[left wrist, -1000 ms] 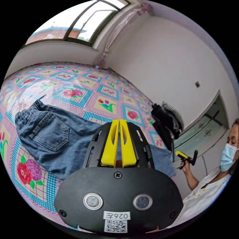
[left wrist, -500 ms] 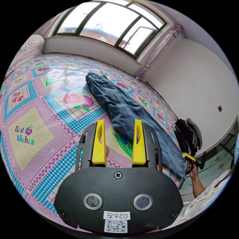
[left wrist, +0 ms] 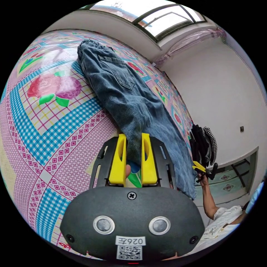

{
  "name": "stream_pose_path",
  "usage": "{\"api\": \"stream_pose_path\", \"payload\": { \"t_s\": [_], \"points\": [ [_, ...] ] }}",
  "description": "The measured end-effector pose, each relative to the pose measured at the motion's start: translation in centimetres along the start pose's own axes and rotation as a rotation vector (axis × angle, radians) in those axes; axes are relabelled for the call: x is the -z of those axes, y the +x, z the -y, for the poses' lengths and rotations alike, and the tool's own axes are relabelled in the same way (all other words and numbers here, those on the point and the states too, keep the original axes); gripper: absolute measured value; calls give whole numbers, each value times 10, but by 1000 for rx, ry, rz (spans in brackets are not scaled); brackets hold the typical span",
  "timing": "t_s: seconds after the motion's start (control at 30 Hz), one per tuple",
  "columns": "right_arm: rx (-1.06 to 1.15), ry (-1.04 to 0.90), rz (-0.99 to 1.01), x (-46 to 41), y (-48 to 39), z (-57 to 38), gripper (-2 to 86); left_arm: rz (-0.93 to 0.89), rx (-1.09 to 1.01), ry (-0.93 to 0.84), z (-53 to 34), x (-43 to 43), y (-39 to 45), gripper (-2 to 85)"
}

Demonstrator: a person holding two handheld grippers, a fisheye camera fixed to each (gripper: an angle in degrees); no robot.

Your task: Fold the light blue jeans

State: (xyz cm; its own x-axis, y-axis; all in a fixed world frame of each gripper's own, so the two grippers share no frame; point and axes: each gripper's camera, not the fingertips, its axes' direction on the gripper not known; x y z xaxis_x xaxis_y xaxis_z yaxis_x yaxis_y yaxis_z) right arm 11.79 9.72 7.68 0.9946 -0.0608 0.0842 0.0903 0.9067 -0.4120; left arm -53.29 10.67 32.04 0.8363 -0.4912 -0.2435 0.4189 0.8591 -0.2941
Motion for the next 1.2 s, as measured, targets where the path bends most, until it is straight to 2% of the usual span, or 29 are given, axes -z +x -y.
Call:
{"api": "stream_pose_path", "payload": {
  "t_s": [0.07,0.17,0.27,0.4,0.5,0.57,0.7,0.77,0.87,0.97,1.03,1.1,1.2],
  "points": [
    [52,-72,95,-12,27,9,161,-28,13,-5,3,2,-6,67],
    [104,-106,116,-12,51,13,145,-49,20,-11,10,6,-10,53],
    [153,-220,219,-14,61,16,38,-40,0,-37,19,12,-10,45],
    [169,-277,232,-8,56,12,-8,-44,-10,-98,34,30,-18,42],
    [184,-370,365,-8,35,0,-11,-8,-28,-161,48,57,-30,41],
    [208,-433,571,-8,2,-21,-12,17,-25,-198,55,75,-41,42],
    [279,-517,630,-14,-49,-66,-11,46,-21,-234,50,105,-61,61],
    [198,-479,563,-15,-41,-89,-6,12,-34,-217,39,109,-63,85],
    [10,-393,572,-1,2,-104,30,-110,-78,-201,24,120,-67,152],
    [-66,-217,492,37,30,-96,56,-210,-87,-40,9,157,-78,171],
    [-50,-84,446,60,31,-76,62,-269,-69,167,3,198,-94,173],
    [20,-2,391,72,20,-42,64,-276,-31,287,9,221,-111,175],
    [169,115,342,66,-17,34,64,-248,11,330,49,229,-130,195]
  ]
}}
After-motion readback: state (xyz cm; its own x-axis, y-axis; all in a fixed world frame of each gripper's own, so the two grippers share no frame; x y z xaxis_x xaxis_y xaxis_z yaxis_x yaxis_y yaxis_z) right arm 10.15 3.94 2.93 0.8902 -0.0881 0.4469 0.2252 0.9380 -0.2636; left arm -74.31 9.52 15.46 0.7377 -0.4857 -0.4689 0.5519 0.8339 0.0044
